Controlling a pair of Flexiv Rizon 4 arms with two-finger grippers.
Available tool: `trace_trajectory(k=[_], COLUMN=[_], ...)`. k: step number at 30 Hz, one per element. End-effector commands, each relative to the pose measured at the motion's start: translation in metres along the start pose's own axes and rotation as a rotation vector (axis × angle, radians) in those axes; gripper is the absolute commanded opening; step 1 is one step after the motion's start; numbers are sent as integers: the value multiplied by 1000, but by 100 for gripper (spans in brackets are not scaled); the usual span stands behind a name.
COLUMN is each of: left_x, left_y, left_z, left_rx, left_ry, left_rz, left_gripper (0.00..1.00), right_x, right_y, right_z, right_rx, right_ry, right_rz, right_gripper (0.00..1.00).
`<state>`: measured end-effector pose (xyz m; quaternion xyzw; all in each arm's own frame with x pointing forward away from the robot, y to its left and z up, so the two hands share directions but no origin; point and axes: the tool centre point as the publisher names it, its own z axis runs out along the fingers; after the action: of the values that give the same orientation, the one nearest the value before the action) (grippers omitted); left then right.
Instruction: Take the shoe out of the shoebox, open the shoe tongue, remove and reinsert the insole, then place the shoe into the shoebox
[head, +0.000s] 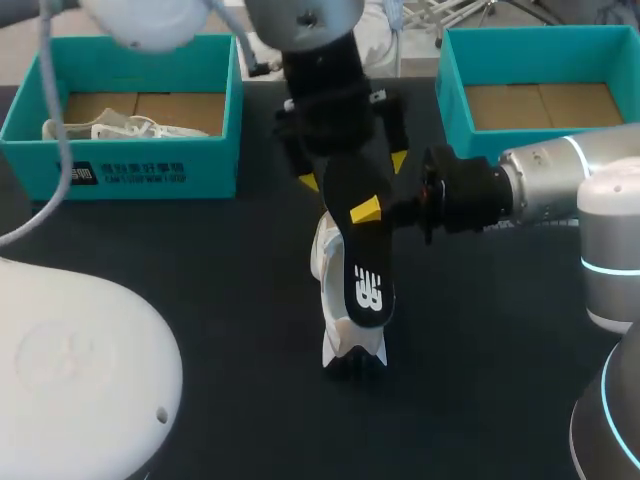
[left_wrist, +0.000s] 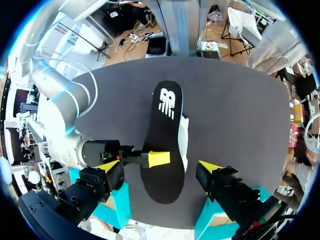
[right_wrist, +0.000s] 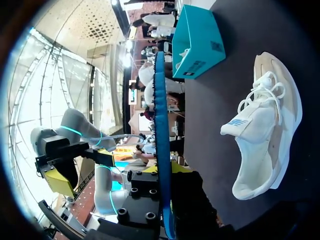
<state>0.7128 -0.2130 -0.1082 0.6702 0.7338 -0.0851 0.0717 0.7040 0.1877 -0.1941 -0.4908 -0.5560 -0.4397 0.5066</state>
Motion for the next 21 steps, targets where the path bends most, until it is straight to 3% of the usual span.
trace_trajectory(k=[1, 21], left_x=[-13, -12], left_y=[10, 14], left_z=[7, 11], left_rx=[30, -12], left_ry=[201, 141], left_rz=[12, 16], left_gripper=[100, 100], right_x=[1, 3], right_y=[0, 6], right_z=[0, -2], right_rx=[0, 0], right_ry=[-8, -19], right_rz=[1, 4], right_gripper=[0, 0])
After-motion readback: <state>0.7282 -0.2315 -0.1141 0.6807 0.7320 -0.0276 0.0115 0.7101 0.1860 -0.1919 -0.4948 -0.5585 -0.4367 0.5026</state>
